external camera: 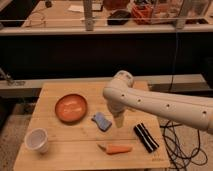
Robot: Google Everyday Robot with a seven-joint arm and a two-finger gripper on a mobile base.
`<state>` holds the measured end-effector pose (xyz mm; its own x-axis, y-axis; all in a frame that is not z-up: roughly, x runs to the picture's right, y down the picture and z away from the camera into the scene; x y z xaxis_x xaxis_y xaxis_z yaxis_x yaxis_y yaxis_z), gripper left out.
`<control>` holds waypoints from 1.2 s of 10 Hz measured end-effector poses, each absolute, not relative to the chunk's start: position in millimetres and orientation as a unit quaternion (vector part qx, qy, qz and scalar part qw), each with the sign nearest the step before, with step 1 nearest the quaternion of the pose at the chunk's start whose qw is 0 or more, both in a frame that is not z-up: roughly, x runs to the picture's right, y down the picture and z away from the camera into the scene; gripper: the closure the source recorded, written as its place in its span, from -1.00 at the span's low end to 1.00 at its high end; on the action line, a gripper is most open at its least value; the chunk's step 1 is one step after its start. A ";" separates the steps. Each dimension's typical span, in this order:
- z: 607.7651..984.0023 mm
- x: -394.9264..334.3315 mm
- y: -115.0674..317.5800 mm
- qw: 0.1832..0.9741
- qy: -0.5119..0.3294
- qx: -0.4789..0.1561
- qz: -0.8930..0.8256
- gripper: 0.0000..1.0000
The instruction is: Place the white sponge in the ceramic bowl
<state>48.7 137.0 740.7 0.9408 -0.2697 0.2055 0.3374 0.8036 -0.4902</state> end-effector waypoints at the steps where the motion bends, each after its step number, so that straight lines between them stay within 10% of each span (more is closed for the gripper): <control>1: 750.5 33.4 140.3 0.946 -0.075 -0.272 -0.159 -0.60; 12: 836.7 -6.5 170.4 0.907 -0.153 -0.280 -0.276 -0.60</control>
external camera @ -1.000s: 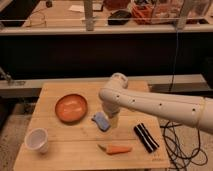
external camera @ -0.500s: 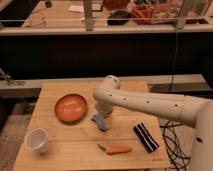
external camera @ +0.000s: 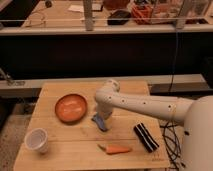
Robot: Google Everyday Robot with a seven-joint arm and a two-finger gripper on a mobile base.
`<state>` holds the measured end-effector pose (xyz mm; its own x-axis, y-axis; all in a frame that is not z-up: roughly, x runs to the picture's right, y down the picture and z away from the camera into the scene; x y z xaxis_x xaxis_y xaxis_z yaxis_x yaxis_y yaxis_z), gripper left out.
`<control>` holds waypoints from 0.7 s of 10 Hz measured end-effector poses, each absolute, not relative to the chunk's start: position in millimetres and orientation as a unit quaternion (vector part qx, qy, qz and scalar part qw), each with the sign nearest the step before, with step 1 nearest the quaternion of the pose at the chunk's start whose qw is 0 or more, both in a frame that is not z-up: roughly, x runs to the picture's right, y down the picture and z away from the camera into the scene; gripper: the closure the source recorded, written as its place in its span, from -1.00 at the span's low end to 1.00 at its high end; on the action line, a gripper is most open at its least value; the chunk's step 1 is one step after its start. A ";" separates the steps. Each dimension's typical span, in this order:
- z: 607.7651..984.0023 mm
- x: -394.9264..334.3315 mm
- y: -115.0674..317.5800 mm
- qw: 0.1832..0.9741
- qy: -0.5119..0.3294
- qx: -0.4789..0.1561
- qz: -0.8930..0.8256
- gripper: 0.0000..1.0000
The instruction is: Place the white sponge in the ceramic bowl
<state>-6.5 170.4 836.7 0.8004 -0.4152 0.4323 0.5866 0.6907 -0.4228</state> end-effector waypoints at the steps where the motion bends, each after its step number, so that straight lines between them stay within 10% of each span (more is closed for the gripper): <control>1: 836.2 -6.5 169.8 0.904 -0.159 -0.277 -0.284 -0.60; 7: 843.8 -39.8 153.0 0.900 -0.156 -0.257 -0.315 0.00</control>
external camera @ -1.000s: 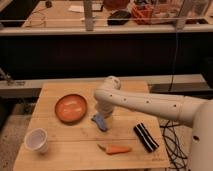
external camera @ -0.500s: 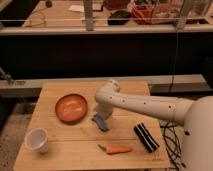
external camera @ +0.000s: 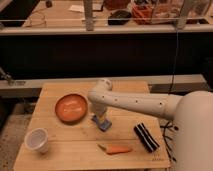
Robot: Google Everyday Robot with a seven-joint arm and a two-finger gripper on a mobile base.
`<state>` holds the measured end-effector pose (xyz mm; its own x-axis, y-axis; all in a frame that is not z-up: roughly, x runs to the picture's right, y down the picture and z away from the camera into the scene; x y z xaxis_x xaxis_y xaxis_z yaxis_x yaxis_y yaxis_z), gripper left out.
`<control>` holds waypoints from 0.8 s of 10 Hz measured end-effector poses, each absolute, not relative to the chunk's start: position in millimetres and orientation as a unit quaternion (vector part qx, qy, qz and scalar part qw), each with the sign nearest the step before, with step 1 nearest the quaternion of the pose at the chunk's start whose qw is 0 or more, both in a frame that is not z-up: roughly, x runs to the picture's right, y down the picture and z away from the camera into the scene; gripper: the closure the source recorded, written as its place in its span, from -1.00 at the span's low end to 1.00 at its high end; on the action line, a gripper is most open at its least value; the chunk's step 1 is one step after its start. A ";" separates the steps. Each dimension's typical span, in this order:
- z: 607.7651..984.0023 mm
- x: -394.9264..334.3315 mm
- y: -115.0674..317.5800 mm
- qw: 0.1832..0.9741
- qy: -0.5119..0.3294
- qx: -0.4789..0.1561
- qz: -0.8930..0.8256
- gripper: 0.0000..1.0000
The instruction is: Place the white sponge in the ceramic bowl
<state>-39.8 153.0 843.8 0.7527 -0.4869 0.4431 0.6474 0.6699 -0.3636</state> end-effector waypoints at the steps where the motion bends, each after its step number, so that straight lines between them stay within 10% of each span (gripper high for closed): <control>1: 846.6 -44.2 141.4 0.901 -0.153 -0.251 -0.320 0.24; 5: 858.4 -74.6 128.5 0.902 -0.159 -0.232 -0.328 0.90; 8: 858.9 -64.9 129.4 0.909 -0.153 -0.221 -0.319 0.52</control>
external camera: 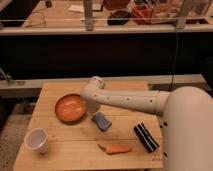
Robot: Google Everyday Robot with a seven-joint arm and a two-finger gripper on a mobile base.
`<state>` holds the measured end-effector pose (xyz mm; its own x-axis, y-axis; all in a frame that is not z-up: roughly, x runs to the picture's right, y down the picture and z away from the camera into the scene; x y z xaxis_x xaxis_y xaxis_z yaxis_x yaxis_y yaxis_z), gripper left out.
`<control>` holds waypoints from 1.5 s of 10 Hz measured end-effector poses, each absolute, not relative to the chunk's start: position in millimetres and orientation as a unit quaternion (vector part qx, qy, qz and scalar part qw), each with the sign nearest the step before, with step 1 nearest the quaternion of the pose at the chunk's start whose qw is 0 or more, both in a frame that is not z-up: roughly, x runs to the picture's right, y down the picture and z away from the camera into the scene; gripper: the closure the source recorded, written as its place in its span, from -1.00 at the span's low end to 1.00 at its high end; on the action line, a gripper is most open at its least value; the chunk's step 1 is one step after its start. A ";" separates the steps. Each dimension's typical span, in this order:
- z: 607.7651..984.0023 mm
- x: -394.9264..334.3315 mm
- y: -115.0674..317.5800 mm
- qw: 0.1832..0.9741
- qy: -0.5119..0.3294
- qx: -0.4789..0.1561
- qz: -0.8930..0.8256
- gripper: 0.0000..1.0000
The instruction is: Place the white sponge in the ceramic bowl
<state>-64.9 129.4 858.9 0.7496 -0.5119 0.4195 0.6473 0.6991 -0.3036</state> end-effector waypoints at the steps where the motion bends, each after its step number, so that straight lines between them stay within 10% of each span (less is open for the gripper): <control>1: 860.9 -57.5 125.5 0.910 -0.152 -0.218 -0.319 0.37; 8: 867.7 -45.2 109.6 0.898 -0.173 -0.198 -0.352 -0.58; 15: 873.8 -20.9 118.7 0.877 -0.208 -0.235 -0.364 -0.60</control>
<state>-20.9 118.7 873.8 0.6488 -0.5411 0.5350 0.7360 0.6249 -0.2605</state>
